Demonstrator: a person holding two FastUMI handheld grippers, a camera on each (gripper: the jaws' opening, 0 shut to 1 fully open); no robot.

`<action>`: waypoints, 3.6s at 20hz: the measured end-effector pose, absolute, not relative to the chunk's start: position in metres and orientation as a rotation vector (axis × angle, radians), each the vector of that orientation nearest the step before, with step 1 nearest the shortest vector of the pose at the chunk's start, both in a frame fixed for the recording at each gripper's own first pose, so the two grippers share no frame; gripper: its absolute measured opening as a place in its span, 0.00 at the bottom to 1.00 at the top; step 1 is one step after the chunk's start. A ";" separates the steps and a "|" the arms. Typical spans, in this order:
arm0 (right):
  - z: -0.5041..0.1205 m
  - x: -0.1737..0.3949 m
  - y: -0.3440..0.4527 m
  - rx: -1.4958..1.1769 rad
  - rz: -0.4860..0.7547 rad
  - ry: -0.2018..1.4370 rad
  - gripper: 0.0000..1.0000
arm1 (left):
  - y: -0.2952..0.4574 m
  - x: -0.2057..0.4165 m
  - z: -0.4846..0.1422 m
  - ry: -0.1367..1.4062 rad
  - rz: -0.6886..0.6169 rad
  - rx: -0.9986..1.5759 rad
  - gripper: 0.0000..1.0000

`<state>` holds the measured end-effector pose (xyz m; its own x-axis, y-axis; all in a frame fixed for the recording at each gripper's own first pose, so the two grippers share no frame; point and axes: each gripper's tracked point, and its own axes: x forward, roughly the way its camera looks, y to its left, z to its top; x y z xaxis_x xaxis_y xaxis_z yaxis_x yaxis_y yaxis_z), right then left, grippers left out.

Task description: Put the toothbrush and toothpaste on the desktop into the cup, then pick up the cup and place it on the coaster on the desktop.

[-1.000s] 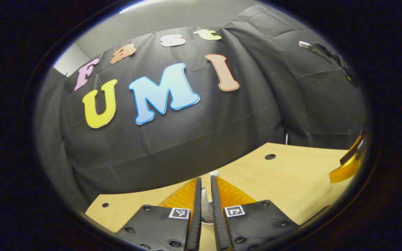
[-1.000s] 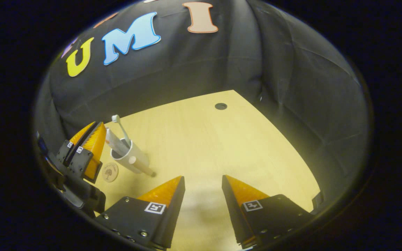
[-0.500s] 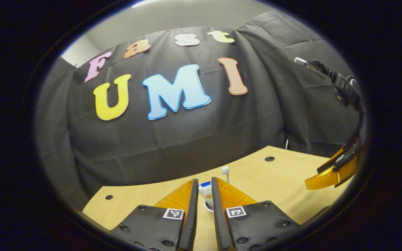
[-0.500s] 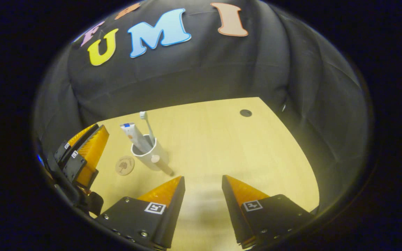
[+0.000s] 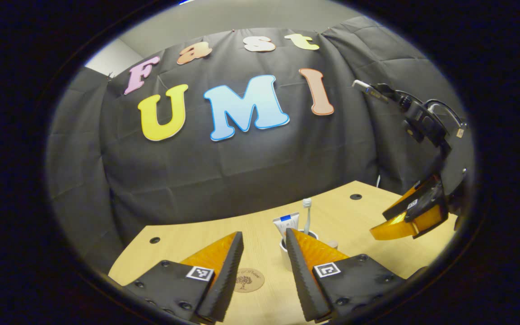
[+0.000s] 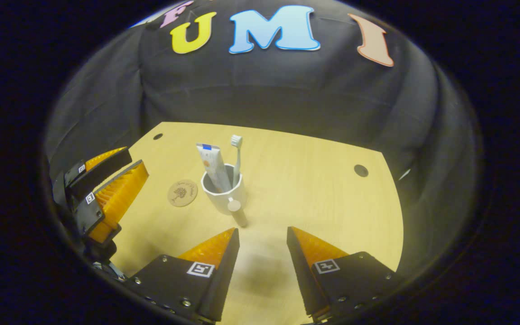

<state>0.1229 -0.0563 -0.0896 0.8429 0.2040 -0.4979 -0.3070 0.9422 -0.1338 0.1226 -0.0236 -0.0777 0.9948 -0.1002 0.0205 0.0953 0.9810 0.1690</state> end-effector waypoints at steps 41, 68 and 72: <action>-0.159 0.216 0.000 -0.549 0.494 0.850 0.40 | 0.092 0.055 -0.157 0.214 0.223 -0.022 0.93; -0.162 0.215 0.009 -0.462 0.480 0.781 0.07 | 0.089 0.060 -0.161 0.229 0.236 -0.004 0.92; -0.155 0.213 0.009 -0.440 0.478 0.761 0.07 | 0.090 0.057 -0.159 0.225 0.232 -0.001 0.95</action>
<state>0.2131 0.0094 -0.1555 0.6287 0.2478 -0.7371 -0.5557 0.8062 -0.2030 0.0573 0.0899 -0.1593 0.9482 0.2276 -0.2216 -0.2279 0.9734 0.0246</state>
